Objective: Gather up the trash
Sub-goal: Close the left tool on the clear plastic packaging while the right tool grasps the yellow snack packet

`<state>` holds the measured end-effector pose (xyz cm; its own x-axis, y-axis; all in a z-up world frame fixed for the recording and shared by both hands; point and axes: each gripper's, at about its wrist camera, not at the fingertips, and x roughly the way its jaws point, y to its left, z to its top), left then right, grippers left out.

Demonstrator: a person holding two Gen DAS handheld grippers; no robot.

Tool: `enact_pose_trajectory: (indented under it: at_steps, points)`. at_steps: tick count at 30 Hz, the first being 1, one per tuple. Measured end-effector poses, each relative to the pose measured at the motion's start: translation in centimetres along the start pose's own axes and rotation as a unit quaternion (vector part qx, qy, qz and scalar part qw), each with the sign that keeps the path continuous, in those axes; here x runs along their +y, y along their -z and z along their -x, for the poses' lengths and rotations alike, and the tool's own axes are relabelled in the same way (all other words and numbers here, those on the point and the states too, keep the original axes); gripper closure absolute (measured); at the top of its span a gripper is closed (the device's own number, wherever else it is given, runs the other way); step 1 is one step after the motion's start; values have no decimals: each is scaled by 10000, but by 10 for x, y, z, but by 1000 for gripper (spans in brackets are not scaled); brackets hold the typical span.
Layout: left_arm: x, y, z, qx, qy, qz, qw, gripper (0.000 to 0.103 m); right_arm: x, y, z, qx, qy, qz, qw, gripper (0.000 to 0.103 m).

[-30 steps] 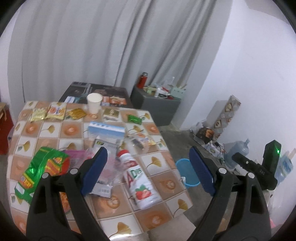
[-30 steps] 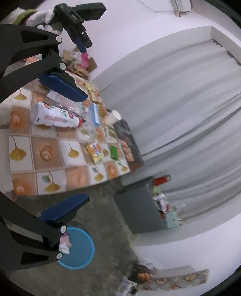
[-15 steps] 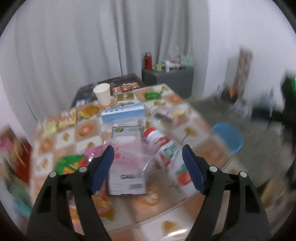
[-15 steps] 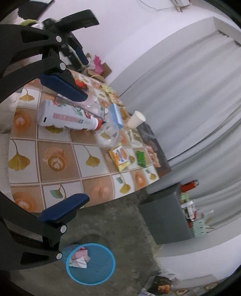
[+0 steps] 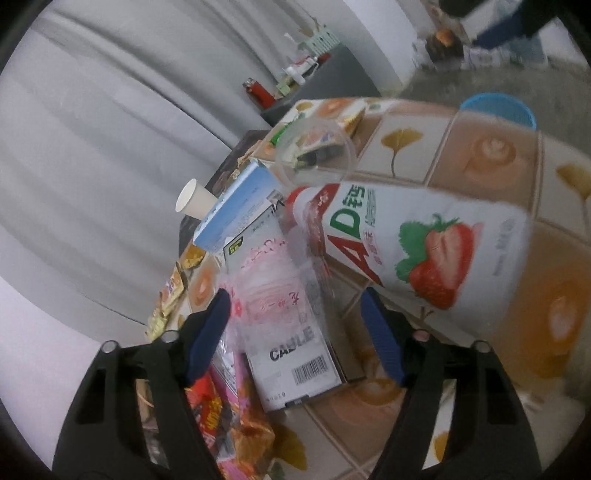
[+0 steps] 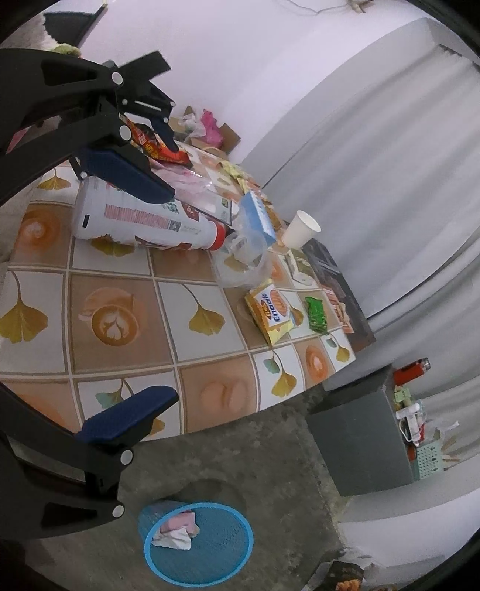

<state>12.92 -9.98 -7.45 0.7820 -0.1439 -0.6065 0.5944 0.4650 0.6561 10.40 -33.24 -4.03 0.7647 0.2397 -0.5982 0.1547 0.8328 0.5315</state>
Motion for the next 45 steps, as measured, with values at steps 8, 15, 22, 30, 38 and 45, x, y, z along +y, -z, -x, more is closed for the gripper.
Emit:
enact_pose_trajectory:
  at_steps: [8, 15, 22, 30, 38, 45]
  points:
    - [1, -1, -6, -15, -137, 64, 9999, 69, -8, -1, -14, 177, -27, -60, 9998, 10]
    - [4, 0, -3, -141, -301, 160, 9993, 97, -13, -8, -22, 261, -202, -218, 9992, 12]
    - [10, 5, 4, -234, -409, 351, 9983, 103, -34, -46, -56, 441, -912, -1187, 9878, 27]
    - [18, 10, 20, -511, -660, 546, 9950, 103, -59, -78, -131, 1034, -1202, -2529, 9544, 46]
    - [26, 19, 31, -637, -701, 777, 9925, 103, -62, -90, -184, 1434, -678, -3093, 9376, 62]
    - [23, 28, 36, -631, -469, 803, 9937, 103, -63, -97, -198, 1419, -501, -3348, 9302, 78]
